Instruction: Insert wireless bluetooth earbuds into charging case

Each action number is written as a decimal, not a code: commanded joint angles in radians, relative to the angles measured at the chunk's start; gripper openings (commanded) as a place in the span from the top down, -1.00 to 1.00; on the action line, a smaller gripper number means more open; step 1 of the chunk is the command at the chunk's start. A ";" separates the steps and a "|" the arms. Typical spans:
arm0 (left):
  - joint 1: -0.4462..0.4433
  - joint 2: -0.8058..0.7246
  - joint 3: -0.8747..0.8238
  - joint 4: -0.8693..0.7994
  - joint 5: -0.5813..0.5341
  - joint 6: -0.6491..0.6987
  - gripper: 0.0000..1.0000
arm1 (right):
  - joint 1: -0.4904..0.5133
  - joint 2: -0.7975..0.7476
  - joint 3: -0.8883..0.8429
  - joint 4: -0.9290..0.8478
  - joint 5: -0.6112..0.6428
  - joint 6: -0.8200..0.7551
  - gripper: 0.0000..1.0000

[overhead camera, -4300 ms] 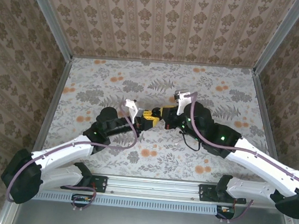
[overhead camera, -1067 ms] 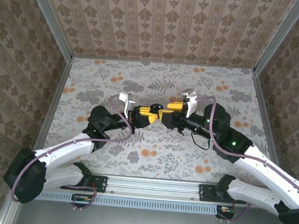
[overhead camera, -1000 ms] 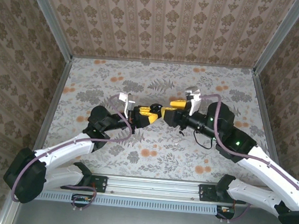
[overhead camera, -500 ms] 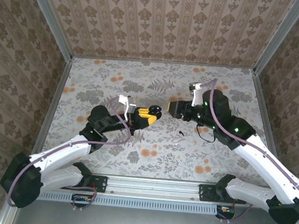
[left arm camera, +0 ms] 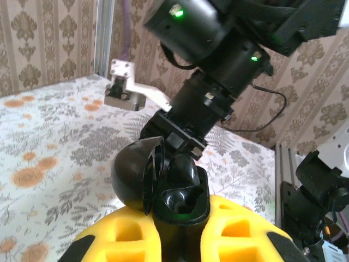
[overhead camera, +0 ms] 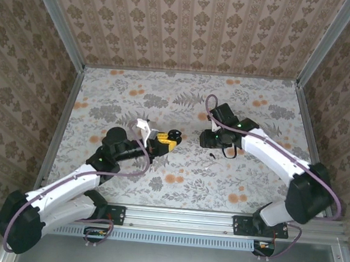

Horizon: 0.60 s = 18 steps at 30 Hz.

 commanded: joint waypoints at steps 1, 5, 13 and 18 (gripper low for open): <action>0.008 0.043 -0.013 0.019 0.008 0.024 1.00 | -0.043 0.090 0.025 0.008 -0.076 -0.027 0.17; 0.008 0.120 -0.021 0.078 0.032 -0.001 1.00 | -0.054 0.200 0.078 -0.040 -0.036 -0.052 0.18; 0.004 0.206 -0.002 0.100 0.040 -0.003 1.00 | -0.055 0.295 0.104 -0.110 0.009 -0.083 0.28; 0.005 0.249 0.024 0.101 0.057 0.002 1.00 | -0.055 0.320 0.094 -0.129 0.032 -0.103 0.18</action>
